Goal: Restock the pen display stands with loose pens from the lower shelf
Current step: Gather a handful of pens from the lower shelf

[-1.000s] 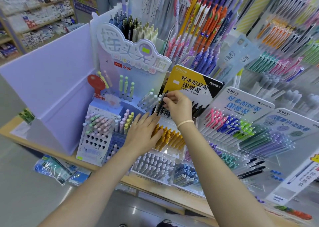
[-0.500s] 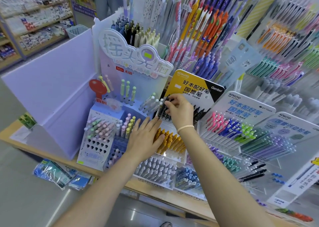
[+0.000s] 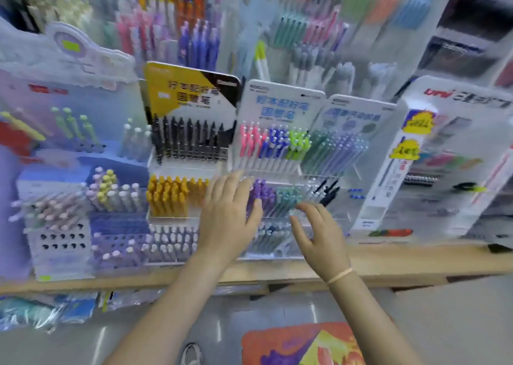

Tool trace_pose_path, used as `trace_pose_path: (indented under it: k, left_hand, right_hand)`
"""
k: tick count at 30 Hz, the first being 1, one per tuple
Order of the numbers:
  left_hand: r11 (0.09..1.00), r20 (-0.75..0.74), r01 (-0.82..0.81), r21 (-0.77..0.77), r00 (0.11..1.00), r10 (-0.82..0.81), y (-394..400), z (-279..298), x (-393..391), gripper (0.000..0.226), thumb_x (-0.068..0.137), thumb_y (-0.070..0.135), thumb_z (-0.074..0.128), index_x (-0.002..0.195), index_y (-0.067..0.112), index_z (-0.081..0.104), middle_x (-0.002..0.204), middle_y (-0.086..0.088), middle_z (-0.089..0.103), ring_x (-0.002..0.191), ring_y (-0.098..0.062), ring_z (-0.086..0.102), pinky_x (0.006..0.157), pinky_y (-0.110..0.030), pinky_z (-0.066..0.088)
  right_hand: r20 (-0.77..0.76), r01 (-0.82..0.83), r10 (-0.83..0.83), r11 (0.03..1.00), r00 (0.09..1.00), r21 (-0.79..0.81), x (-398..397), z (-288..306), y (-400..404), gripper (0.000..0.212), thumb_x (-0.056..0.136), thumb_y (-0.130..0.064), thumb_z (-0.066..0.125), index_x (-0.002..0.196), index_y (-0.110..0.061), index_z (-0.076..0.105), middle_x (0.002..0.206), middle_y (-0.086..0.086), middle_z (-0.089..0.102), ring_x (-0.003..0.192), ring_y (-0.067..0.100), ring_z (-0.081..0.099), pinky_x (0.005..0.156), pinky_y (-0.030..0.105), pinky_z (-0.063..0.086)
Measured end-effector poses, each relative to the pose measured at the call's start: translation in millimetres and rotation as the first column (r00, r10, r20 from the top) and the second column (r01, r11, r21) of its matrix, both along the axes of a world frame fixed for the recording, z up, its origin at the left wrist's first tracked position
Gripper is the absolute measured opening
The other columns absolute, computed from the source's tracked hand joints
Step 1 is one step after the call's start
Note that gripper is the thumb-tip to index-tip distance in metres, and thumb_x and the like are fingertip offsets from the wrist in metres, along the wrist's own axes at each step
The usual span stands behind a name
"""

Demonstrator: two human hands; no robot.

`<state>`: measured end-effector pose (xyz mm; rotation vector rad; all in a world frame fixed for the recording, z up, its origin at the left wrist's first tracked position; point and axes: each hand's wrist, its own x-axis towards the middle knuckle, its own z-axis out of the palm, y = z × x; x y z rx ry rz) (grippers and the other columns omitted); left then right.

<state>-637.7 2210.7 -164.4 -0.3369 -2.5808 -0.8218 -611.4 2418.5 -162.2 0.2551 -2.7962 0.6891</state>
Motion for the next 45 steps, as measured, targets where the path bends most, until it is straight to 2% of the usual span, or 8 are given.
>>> trace_pose_path:
  k: [4,9,15,22,26,30,35,45]
  left_hand:
    - [0.923,0.076,0.375,-0.083,0.926,-0.37,156,-22,33,0.046,0.091,0.038,0.048,0.12,0.007,0.067,0.126,-0.016,0.064,0.117,-0.032,0.052,0.108,-0.044,0.03]
    - [0.769,0.301,0.615,-0.174,0.777,-0.553,332,-65,96,0.047,0.09,0.041,0.047,0.121,0.01,0.066,0.124,-0.012,0.065,0.111,-0.033,0.059,0.1,-0.043,0.04]
    - [0.655,0.513,0.725,-0.21,0.653,-0.558,486,-152,147,0.057,0.095,0.05,0.038,0.129,0.013,0.064,0.13,-0.008,0.063,0.12,-0.028,0.06,0.099,-0.043,0.049]
    - [0.684,0.631,0.687,-0.245,0.649,-0.425,597,-387,106,0.072,0.094,0.061,0.031,0.148,0.015,0.044,0.152,-0.006,0.045,0.14,-0.028,0.041,0.11,-0.045,0.034]
    - [0.825,0.579,0.533,-0.191,0.739,-0.343,654,-522,43,0.089,0.081,0.073,0.032,0.151,0.019,0.043,0.162,-0.011,0.03,0.148,-0.036,0.026,0.118,-0.051,0.023]
    - [0.853,0.443,0.446,-0.272,0.845,-0.301,711,-601,-29,0.098,0.079,0.08,0.051,0.159,0.031,0.022,0.168,-0.011,0.009,0.154,-0.036,0.006,0.121,-0.057,0.012]
    - [0.817,0.361,0.436,-0.376,0.882,-0.304,767,-634,-93,0.133,0.047,0.101,0.028,0.16,0.035,0.006,0.169,-0.004,-0.003,0.155,-0.03,-0.002,0.122,-0.051,-0.002]
    - [0.702,0.305,0.642,-0.309,0.766,-0.566,818,-632,-140,0.123,0.052,0.096,0.042,0.158,0.039,0.016,0.169,0.008,0.006,0.154,-0.011,-0.001,0.125,-0.045,0.0]
  right_hand:
    - [0.0,0.315,-0.315,0.949,0.949,-0.006,86,-24,145,0.041,0.096,-0.041,0.045,0.113,-0.01,0.066,0.11,0.006,0.065,0.099,0.025,0.061,0.083,0.035,0.047]
    - [0.059,0.605,-0.605,0.796,0.794,0.012,193,-66,311,0.043,0.092,-0.041,0.045,0.112,-0.009,0.066,0.107,0.006,0.065,0.098,0.025,0.061,0.082,0.034,0.046]
    - [0.197,0.716,-0.724,0.688,0.662,0.122,236,-166,456,0.053,0.087,-0.047,0.043,0.117,-0.009,0.063,0.109,0.009,0.065,0.095,0.032,0.064,0.079,0.04,0.052]
    - [0.442,0.761,-0.701,0.646,0.559,0.061,201,-406,573,0.072,0.091,-0.057,0.05,0.145,-0.01,0.041,0.146,0.008,0.046,0.133,0.029,0.043,0.108,0.042,0.034]
    - [0.454,0.779,-0.674,0.622,0.583,-0.076,141,-532,623,0.09,0.088,-0.056,0.063,0.153,-0.008,0.023,0.15,0.013,0.038,0.138,0.03,0.036,0.111,0.041,0.028]
    - [0.236,0.728,-0.69,0.664,0.685,-0.171,78,-610,681,0.103,0.075,-0.055,0.077,0.15,-0.001,0.029,0.149,0.019,0.038,0.138,0.035,0.036,0.114,0.052,0.03]
    - [0.066,0.664,-0.662,0.735,0.746,-0.137,22,-644,737,0.128,0.06,-0.072,0.076,0.154,-0.005,0.021,0.159,0.017,0.024,0.145,0.035,0.025,0.118,0.049,0.024]
    - [-0.039,0.654,-0.674,0.727,0.737,-0.208,-8,-652,771,0.134,0.045,-0.094,0.056,0.152,-0.018,0.028,0.155,0.01,0.032,0.147,0.028,0.022,0.121,0.046,0.023]
